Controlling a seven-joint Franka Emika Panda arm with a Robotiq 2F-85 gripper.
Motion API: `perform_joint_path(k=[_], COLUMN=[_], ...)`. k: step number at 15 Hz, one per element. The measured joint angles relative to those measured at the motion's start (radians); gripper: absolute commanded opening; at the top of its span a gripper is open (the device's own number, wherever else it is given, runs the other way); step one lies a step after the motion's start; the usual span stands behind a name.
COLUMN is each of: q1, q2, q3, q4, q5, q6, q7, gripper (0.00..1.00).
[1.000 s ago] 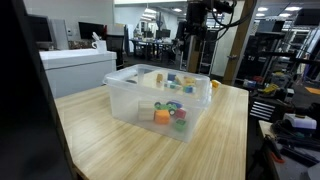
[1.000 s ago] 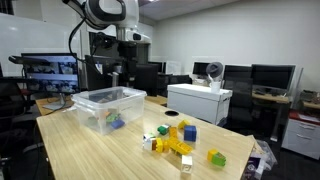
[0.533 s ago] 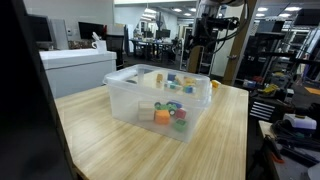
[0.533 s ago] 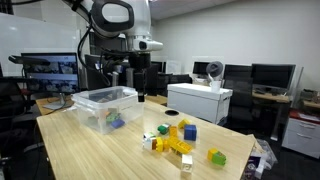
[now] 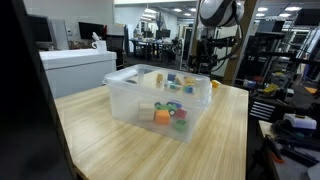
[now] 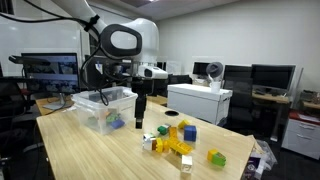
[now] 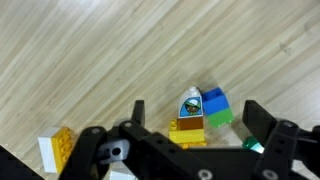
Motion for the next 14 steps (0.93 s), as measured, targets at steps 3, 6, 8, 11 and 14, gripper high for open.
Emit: perform_joint_path(k=[3, 6, 8, 11, 14], q1=[-0.004, -0.005, -0.005, -0.005, -0.005], q2=[0.045, 0.085, 0.108, 0.143, 0.176], q3=[-0.004, -0.008, -0.007, -0.003, 0.004], q4=[0.020, 0.039, 0.052, 0.077, 0.100], q5=[-0.003, -0.007, -0.006, -0.006, -0.006], q6=[0.006, 0.032, 0.036, 0.039, 0.056], q7=[-0.039, -0.062, -0.100, -0.166, -0.210], gripper=[1.00, 1.00, 1.00, 1.00, 1.00])
